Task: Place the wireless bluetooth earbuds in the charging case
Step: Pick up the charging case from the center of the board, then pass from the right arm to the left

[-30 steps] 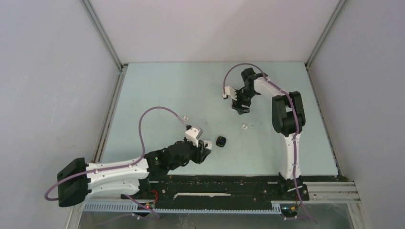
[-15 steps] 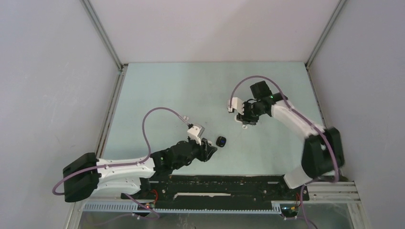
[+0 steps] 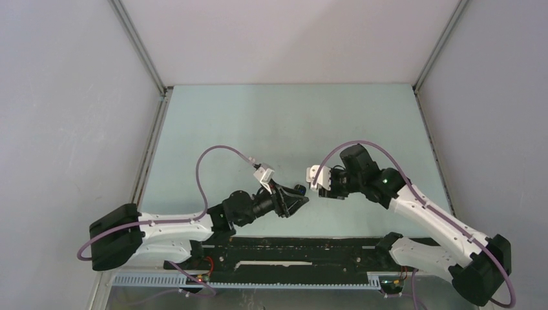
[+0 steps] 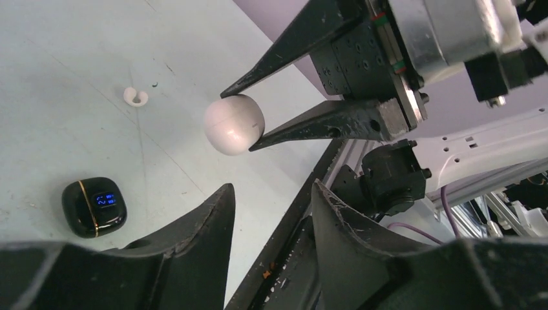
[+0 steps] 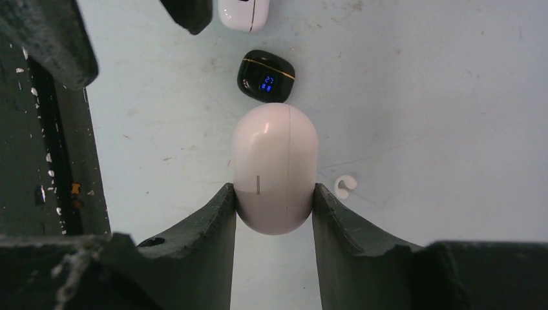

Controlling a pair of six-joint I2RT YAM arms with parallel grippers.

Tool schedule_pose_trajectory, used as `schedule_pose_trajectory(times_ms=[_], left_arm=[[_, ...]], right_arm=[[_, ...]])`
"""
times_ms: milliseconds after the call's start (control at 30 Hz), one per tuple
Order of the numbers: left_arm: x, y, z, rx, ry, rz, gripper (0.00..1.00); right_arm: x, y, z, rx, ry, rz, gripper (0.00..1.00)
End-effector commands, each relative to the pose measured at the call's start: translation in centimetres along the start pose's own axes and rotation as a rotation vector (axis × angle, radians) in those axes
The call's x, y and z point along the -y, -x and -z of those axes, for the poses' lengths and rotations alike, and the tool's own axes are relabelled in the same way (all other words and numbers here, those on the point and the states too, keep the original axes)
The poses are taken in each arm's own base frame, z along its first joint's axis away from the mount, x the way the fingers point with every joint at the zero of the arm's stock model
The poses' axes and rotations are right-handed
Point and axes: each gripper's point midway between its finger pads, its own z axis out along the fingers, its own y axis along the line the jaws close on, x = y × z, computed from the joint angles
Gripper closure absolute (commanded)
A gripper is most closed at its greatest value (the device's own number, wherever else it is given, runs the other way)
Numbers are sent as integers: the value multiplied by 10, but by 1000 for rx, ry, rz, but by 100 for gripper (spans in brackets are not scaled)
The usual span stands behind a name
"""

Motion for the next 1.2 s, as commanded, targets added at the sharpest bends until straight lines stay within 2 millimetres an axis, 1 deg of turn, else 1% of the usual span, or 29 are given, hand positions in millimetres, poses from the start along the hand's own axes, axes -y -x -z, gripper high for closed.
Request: schedule_pose_trajectory(times_ms=[0,100,167,267,400,533,667,767,833,867,900,967,1067,1167], left_arm=[[16,8,-10,-13,-35,30,47],[14,4,-19,-56,-12,34,46],[9,1,-27,-97,13,43,46],[10,0,-37,-119,5,64,45],[10,-3,-48,-137,-20,108,47],[9,-8,-55,-161,-33,141,53],[10,-12,-59,-177,-52,158,62],[11,-12,-60,-179,-63,163,67],[14,-12,-61,-181,-87,165,74],[15,-11,-61,-178,-102,164,77],[16,-11,-60,-177,-117,163,83],[17,-11,-57,-167,-138,150,88],[15,-14,-49,-171,-159,84,91],[5,-23,-38,-184,-159,-14,92]], right_arm=[[1,16,13,92,-55,34,66],[-10,18,16,130,-28,53,65],[-13,17,17,132,-21,60,65],[-18,19,18,150,-3,70,64],[-18,19,19,153,-7,73,64],[-20,18,18,158,-9,78,63],[-19,17,18,158,-17,83,62],[-20,16,17,155,-20,89,61],[-21,15,17,155,-21,93,59],[-21,15,17,157,-21,94,57],[-22,15,17,159,-21,91,52],[-21,16,16,166,-22,71,42],[-16,20,20,199,-35,-15,27],[-20,30,33,286,28,-100,18]])
